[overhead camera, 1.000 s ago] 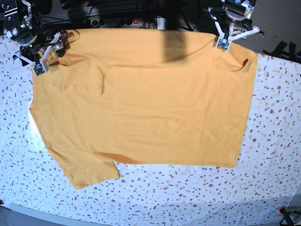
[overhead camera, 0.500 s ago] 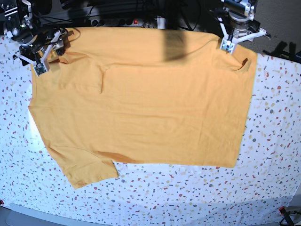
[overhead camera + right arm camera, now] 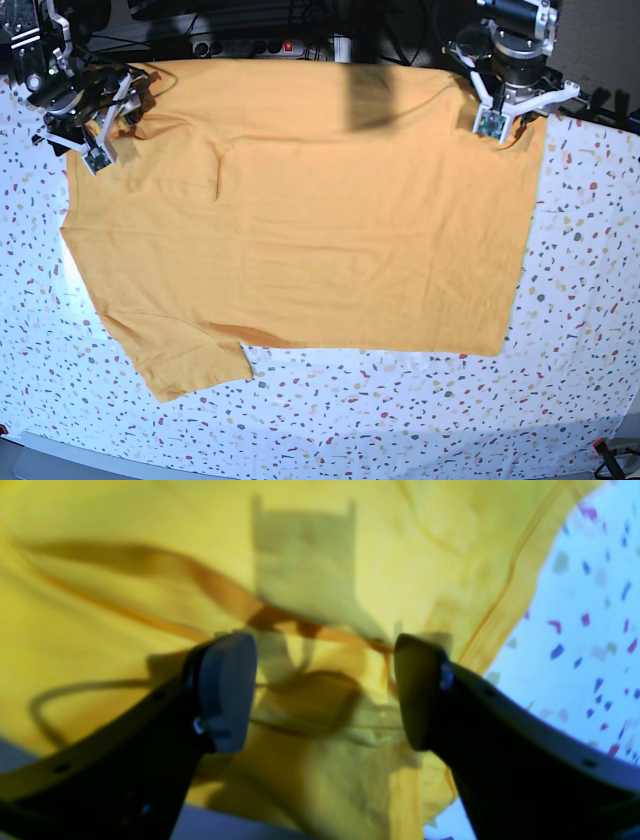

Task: Fold the T-shirt properly
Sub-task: 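Lower the shirt edge and open both grippers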

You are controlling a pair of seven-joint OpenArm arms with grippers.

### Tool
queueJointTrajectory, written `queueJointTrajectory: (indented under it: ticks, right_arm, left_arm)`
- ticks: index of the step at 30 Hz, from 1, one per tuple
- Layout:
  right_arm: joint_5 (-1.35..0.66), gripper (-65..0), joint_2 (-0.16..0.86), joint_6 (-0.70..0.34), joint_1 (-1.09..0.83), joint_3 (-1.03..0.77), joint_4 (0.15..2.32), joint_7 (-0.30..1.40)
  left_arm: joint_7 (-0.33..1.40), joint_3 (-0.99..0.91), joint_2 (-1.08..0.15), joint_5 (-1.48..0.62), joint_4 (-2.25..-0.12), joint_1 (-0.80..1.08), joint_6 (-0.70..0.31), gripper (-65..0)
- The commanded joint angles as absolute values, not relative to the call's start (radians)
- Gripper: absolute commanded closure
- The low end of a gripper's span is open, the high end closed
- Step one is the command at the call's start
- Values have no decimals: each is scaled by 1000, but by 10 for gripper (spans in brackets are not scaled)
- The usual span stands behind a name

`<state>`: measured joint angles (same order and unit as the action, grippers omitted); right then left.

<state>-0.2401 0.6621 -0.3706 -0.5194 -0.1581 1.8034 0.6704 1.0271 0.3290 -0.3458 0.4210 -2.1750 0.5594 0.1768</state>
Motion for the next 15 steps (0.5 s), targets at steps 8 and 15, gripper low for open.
queueJointTrajectory:
  ticks: [8, 15]
  right_arm:
    - [-309, -425, 681, -359, -512, -313, 1891, 656]
    - [-382, -425, 682, -360, -512, -463, 1895, 666]
  left_arm:
    - [867, 328, -350, 319, -2173, 556, 162, -185]
    - [907, 328, -350, 320, -1973, 432, 142, -185]
